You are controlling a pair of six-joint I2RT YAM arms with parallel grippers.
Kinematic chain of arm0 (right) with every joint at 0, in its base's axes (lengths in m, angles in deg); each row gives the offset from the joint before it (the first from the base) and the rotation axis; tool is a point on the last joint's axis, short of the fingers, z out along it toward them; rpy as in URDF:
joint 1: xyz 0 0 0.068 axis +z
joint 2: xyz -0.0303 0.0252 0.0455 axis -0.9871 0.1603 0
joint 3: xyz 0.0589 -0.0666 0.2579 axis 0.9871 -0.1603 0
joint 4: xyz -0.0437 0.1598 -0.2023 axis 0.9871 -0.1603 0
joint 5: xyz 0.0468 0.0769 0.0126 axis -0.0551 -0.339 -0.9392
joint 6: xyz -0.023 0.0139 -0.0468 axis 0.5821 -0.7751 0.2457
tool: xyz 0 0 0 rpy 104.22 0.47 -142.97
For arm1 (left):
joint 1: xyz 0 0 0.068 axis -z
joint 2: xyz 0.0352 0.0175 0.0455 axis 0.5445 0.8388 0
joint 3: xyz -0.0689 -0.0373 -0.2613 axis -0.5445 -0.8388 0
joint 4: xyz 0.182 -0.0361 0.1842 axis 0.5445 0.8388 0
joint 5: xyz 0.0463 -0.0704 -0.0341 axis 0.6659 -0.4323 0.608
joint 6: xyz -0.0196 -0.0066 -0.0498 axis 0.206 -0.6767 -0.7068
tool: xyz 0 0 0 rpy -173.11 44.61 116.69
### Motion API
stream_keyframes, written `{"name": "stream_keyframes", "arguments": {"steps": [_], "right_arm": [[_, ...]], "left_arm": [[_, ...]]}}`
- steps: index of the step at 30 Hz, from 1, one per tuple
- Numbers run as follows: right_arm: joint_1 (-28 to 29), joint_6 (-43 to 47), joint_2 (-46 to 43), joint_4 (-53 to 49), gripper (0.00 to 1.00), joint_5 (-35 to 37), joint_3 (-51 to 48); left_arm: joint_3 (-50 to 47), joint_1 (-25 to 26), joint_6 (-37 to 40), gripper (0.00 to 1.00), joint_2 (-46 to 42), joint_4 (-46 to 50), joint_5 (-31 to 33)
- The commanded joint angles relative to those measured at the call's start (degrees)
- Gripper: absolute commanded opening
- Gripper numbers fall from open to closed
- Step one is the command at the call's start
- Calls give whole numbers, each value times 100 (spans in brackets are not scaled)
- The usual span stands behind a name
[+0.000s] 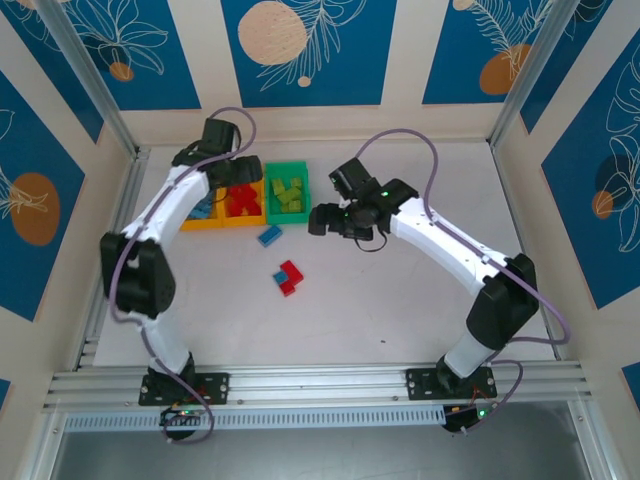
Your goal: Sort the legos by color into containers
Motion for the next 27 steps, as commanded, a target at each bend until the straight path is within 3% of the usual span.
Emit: {"name": "stream_keyframes", "arguments": {"steps": [1, 5, 9, 16, 27], "right_arm": [[127, -221, 305, 128, 87, -215, 235], [77, -179, 426, 293, 87, -313, 282], [16, -114, 383, 319, 87, -391, 314], [32, 204, -76, 801, 87, -1154, -120], [-28, 70, -493, 689, 87, -942, -480]], "left_arm": [[-687, 127, 873, 79, -1086, -207, -944], [-1483, 367, 2011, 79, -1938, 143, -1334], [-1909, 443, 2361, 79, -2125, 365, -1377], [-2210, 449, 2356, 77, -1201, -167, -1339], [-1555, 484, 2522, 71, 503, -419, -889]]}}
